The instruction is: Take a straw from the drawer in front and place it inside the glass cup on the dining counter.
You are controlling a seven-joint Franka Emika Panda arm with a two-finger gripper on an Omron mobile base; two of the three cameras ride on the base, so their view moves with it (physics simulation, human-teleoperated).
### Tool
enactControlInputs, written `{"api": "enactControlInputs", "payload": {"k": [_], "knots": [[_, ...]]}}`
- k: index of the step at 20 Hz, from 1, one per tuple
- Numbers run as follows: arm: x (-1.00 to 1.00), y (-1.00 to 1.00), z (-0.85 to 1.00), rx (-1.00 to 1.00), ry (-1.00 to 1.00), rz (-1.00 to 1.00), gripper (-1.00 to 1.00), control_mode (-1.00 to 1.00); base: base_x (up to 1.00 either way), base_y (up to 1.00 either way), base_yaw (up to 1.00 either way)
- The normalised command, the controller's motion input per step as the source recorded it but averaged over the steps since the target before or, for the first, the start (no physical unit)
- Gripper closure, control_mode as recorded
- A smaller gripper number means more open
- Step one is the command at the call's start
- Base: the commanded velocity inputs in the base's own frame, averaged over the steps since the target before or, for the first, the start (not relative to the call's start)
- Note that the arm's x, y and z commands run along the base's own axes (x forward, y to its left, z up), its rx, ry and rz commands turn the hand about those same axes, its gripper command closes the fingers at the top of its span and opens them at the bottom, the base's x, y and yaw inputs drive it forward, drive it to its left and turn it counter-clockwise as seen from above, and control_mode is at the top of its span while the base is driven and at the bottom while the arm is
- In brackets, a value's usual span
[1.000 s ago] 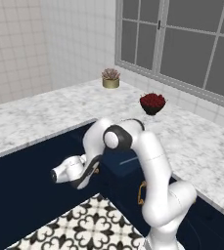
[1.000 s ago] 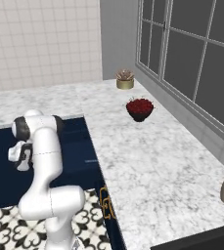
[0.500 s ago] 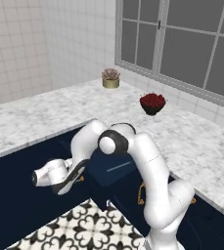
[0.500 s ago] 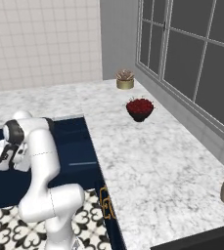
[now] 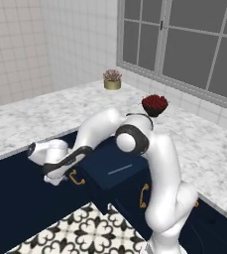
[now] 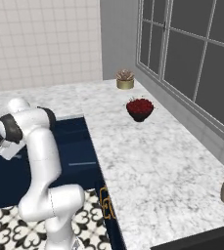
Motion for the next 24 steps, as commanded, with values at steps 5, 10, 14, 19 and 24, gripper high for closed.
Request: {"api": "enactControlInputs", "payload": {"k": [5,10,14,19,24], "knots": [[-0.15,-0.85,0.95,0.30,0.05,0.01,-1.00,-1.00,0.00,0.00,0.00],[0.24,-0.81,0.18,0.17,0.01,0.01,-1.00,-1.00,0.00,0.00,0.00],[0.35,-0.54,-0.10,0.15,0.04,0.03,-1.00,-1.00,0.00,0.00,0.00],[0.34,-0.36,-0.27,0.14,0.08,0.03,-1.00,-1.00,0.00,0.00,0.00],[0.32,-0.06,-0.51,0.07,0.12,0.03,-1.00,-1.00,0.00,0.00,0.00]]}}
